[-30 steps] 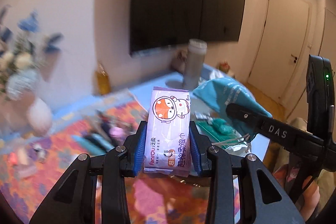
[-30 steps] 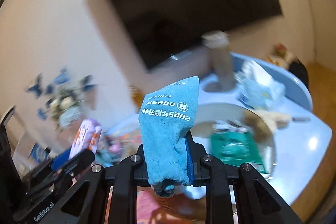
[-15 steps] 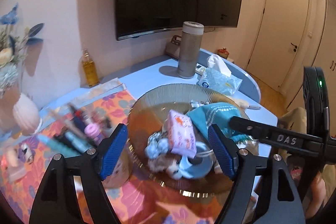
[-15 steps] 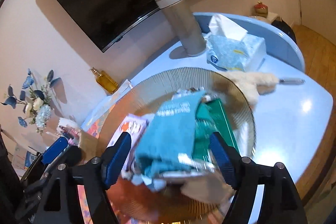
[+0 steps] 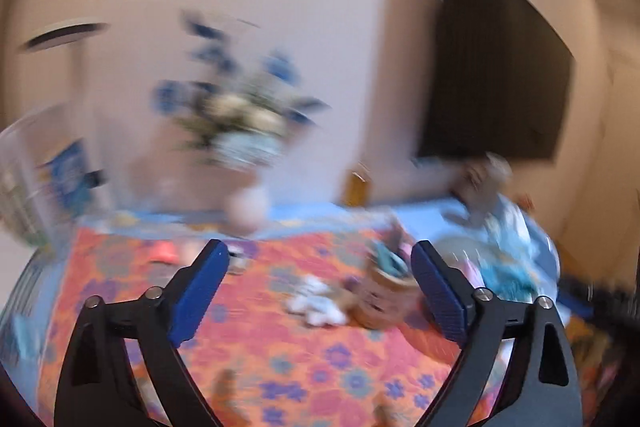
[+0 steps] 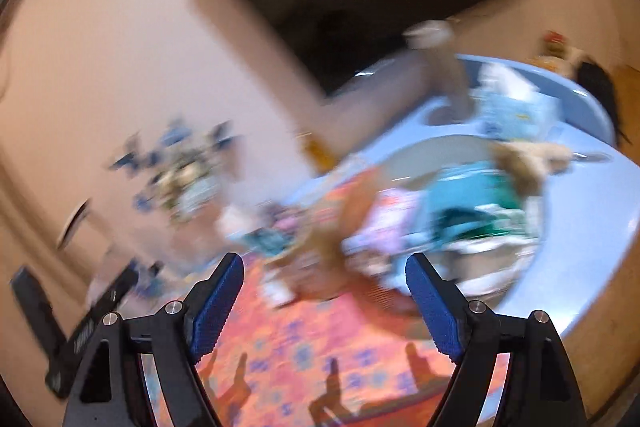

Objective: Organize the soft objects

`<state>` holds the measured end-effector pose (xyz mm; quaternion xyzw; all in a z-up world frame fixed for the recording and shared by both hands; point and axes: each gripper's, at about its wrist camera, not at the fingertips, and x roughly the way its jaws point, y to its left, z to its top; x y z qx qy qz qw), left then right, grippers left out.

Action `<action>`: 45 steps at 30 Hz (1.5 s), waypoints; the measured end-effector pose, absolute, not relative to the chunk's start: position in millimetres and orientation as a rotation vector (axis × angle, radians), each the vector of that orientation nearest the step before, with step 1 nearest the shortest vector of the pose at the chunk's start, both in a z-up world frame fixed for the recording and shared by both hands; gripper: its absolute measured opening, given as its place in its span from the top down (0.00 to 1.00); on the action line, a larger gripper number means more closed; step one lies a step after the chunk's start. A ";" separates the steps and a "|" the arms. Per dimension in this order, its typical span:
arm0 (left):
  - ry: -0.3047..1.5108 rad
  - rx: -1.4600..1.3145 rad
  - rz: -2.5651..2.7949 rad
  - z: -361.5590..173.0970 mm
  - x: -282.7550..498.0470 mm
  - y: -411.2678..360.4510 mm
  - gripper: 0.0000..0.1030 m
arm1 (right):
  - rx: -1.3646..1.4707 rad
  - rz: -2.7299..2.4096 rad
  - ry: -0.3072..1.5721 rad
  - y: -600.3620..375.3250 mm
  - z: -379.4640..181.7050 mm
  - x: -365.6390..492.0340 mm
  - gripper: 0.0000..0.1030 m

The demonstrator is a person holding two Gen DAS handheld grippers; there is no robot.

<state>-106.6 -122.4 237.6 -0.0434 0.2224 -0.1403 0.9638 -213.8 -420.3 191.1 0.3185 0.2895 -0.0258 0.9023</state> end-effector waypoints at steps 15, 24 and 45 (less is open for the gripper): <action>0.619 -0.101 -0.114 161.2 -79.7 8.3 0.07 | 0.321 0.306 0.894 -211.6 132.0 -127.2 0.00; 0.829 -0.143 -0.042 33.2 -25.6 46.9 0.07 | 0.232 0.240 1.120 -162.6 31.8 -58.2 0.00; 0.894 -0.090 -0.023 4.9 -19.5 38.0 0.06 | 0.000 0.079 1.019 -158.7 -2.4 -25.9 0.00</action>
